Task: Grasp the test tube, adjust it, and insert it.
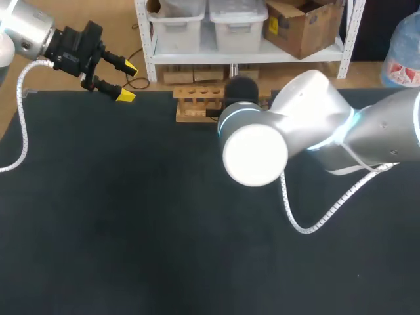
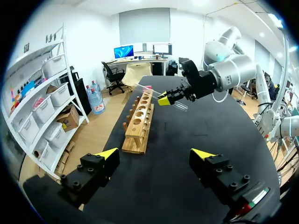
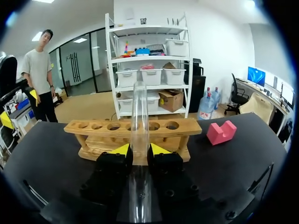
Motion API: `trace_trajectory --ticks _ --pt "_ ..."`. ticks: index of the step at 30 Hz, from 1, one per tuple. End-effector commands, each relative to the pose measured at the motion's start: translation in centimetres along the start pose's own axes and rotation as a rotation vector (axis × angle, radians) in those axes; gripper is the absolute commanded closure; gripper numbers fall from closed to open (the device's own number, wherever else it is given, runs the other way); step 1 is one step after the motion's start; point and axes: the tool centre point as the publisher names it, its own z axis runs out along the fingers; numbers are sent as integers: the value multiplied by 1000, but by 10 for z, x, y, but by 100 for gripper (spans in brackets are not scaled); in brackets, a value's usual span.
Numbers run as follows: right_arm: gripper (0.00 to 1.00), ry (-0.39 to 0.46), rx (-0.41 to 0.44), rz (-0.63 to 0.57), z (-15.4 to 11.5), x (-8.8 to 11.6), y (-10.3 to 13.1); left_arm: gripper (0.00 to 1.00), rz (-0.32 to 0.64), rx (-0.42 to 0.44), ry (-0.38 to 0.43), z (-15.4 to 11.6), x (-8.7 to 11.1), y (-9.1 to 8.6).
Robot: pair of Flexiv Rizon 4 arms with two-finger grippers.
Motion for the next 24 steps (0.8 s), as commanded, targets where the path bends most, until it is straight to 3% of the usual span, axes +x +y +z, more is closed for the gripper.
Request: trace_trajectory --ticks 1,24 --pt "100 19 8 4 3 -2 -1 0 1 -2 0 0 0 0" --pt "100 126 42 25 16 10 -6 0 1 -2 0 0 0 0"
